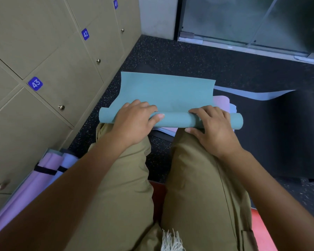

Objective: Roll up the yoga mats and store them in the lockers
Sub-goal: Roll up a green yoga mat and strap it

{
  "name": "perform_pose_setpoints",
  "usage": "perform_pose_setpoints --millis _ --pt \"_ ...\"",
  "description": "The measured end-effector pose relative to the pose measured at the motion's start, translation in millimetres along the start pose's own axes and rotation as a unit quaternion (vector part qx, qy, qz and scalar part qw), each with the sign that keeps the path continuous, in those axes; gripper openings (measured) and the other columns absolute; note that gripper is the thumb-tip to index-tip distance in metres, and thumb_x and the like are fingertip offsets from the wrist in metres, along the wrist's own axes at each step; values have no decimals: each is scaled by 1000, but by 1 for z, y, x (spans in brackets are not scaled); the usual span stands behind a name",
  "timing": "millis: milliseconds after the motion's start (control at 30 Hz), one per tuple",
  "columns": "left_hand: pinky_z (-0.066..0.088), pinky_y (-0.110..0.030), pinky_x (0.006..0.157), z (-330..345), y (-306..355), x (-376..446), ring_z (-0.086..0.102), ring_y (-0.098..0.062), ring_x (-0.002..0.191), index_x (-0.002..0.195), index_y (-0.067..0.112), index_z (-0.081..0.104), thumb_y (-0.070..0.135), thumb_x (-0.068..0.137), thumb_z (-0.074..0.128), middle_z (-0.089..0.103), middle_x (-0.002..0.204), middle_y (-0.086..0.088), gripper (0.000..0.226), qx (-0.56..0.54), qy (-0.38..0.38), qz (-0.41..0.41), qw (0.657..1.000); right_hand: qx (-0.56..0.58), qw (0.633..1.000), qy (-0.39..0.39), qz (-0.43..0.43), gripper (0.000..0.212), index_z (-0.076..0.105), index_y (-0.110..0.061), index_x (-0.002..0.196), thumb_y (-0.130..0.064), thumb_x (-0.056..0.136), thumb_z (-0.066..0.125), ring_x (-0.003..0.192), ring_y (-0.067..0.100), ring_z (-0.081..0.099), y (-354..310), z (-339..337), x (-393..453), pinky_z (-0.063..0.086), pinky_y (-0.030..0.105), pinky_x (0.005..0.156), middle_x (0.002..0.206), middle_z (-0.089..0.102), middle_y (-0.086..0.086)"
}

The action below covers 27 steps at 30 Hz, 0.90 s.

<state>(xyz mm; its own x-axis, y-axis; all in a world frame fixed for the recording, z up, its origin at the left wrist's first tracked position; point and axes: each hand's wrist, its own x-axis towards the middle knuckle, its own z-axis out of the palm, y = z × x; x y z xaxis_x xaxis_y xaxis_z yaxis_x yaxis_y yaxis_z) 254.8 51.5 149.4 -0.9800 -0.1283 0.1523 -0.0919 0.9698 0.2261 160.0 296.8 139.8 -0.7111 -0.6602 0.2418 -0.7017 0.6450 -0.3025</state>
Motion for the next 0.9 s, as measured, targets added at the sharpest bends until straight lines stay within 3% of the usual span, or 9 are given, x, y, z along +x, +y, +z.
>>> perform_pose_setpoints --millis 67,200,367,567,767,900 --pt "42 -42 77 6 0 4 54 -27 89 96 19 68 55 103 21 61 91 0 60 46 34 9 998 10 1000 5 0 48 61 -20 132 -47 93 68 112 29 52 3 5 2 27 37 104 118 59 4" --pt "40 -40 63 10 -4 11 54 -31 74 80 14 62 49 105 26 57 75 -5 56 115 79 42 989 8 999 -38 0 55 60 -24 133 -60 94 48 106 26 52 9 6 12 27 36 100 112 59 1" --pt "37 -37 58 6 -12 24 60 -33 72 93 12 61 75 92 26 59 81 -6 72 145 29 86 985 -38 997 -72 -8 64 58 -21 120 -71 95 27 98 26 58 18 2 29 38 40 90 103 65 1" --pt "30 -37 63 -6 -10 37 65 -31 84 110 17 48 92 76 31 63 95 -3 84 233 -33 107 966 -104 994 -25 6 64 50 -17 81 -68 100 16 73 30 56 18 9 43 37 40 64 74 59 4" --pt "35 -39 61 -30 -21 52 65 -33 76 105 18 50 95 74 29 67 90 -5 86 243 -17 149 958 -124 991 39 -16 74 55 -16 76 -69 100 9 73 26 56 13 -2 54 45 40 61 72 61 4" --pt "37 -38 60 -59 -17 51 66 -31 78 101 21 43 93 78 35 68 90 -3 76 233 -17 141 962 -144 982 104 -59 77 56 -15 73 -70 102 10 68 25 56 9 -21 62 32 34 54 68 60 3"
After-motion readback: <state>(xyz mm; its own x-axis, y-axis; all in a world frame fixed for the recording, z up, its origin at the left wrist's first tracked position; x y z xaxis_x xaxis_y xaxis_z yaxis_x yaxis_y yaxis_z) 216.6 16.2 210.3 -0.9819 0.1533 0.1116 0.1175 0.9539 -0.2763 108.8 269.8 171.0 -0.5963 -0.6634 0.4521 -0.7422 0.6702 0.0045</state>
